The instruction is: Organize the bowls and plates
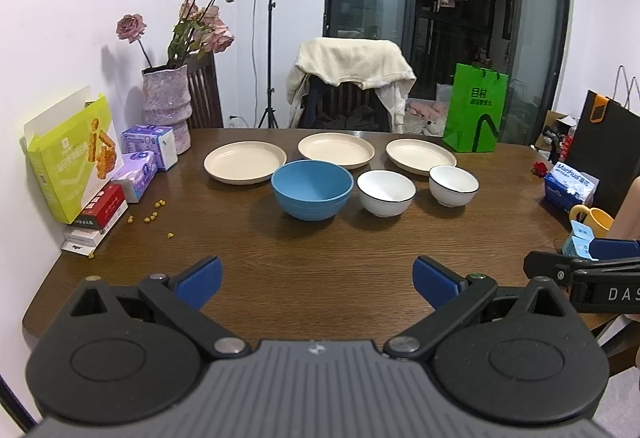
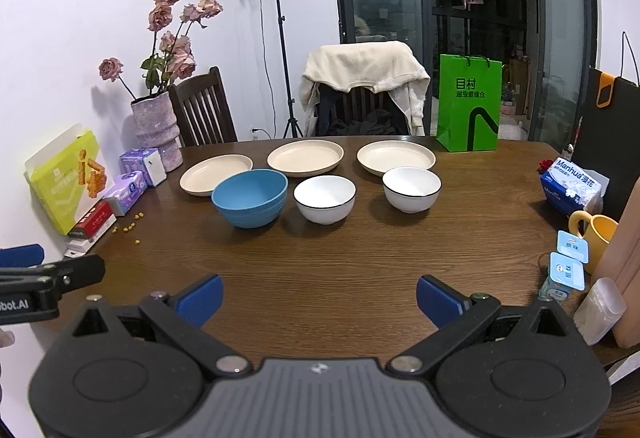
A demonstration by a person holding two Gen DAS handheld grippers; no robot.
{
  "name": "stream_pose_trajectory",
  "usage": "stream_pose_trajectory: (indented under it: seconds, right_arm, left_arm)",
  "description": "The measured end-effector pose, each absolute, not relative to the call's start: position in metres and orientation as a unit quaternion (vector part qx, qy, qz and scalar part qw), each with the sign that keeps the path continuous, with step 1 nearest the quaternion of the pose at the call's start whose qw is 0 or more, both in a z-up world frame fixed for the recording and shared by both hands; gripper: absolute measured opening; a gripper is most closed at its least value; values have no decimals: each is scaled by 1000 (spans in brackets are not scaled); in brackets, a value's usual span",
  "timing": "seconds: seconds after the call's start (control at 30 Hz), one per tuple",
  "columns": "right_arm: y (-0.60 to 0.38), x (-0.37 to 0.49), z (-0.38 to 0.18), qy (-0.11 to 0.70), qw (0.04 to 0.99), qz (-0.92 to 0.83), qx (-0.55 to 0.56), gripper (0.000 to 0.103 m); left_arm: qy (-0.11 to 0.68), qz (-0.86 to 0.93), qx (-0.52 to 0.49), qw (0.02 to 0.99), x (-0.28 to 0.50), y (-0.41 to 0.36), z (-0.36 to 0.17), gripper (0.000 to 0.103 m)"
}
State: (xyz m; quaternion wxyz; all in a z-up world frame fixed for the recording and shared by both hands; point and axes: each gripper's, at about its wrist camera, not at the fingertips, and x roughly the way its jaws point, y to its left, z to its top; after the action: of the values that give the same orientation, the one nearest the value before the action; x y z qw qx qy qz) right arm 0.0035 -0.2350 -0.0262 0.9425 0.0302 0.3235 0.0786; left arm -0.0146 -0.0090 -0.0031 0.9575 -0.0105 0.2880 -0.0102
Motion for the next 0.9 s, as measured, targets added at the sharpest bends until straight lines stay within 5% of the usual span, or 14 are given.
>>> stream_pose_trajectory:
  seconds: [0.9]
  right_arm:
    - [-213,93,4,341,934,96,46,103]
  left_arm:
    - [290,16,-15,957,67,10,34,103]
